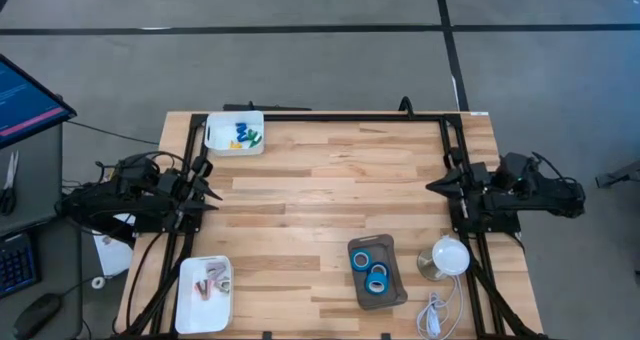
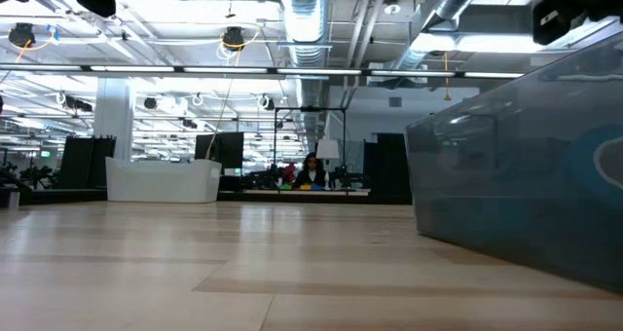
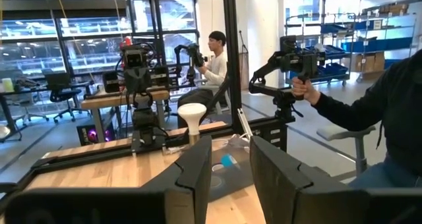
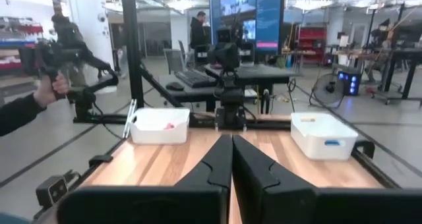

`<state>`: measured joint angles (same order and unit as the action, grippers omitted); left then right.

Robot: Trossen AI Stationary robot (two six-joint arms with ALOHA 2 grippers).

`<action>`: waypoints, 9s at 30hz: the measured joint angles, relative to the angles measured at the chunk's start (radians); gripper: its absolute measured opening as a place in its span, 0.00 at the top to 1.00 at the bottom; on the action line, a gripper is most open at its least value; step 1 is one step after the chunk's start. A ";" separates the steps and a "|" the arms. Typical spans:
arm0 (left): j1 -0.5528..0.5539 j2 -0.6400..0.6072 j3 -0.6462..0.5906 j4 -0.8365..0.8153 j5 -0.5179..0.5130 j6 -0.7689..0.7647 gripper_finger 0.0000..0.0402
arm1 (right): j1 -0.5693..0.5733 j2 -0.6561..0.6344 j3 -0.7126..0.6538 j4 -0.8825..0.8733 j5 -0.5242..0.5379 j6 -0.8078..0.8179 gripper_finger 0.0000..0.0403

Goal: Pick and place Stapler, Stapler remover, tape
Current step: Return to Home Position

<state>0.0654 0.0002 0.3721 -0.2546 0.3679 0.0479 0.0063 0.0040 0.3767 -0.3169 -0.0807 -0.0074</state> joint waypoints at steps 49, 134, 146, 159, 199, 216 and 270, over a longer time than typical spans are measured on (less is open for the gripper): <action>0.000 0.002 -0.367 0.311 -0.090 0.051 0.76 | 0.000 -0.001 -0.140 0.117 -0.001 0.087 0.99; -0.008 0.088 -0.366 0.275 -0.307 -0.008 0.76 | 0.000 -0.001 -0.369 0.350 -0.026 0.031 0.99; -0.008 0.087 -0.366 0.277 -0.321 0.023 0.76 | 0.000 0.002 -0.370 0.348 -0.025 0.042 0.99; -0.008 0.087 -0.366 0.280 -0.322 0.023 0.76 | 0.000 0.002 -0.370 0.348 -0.024 0.042 0.99; -0.008 0.087 -0.366 0.282 -0.322 0.023 0.76 | 0.000 0.002 -0.372 0.348 -0.024 0.043 0.99; -0.008 0.087 -0.366 0.282 -0.322 0.023 0.76 | 0.000 0.002 -0.372 0.348 -0.024 0.043 0.99; -0.008 0.087 -0.366 0.282 -0.322 0.023 0.76 | 0.000 0.002 -0.372 0.348 -0.024 0.042 0.99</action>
<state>0.0573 0.0872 0.0063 0.0274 0.0458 0.0705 0.0067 0.0061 0.0046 0.0307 -0.1045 0.0349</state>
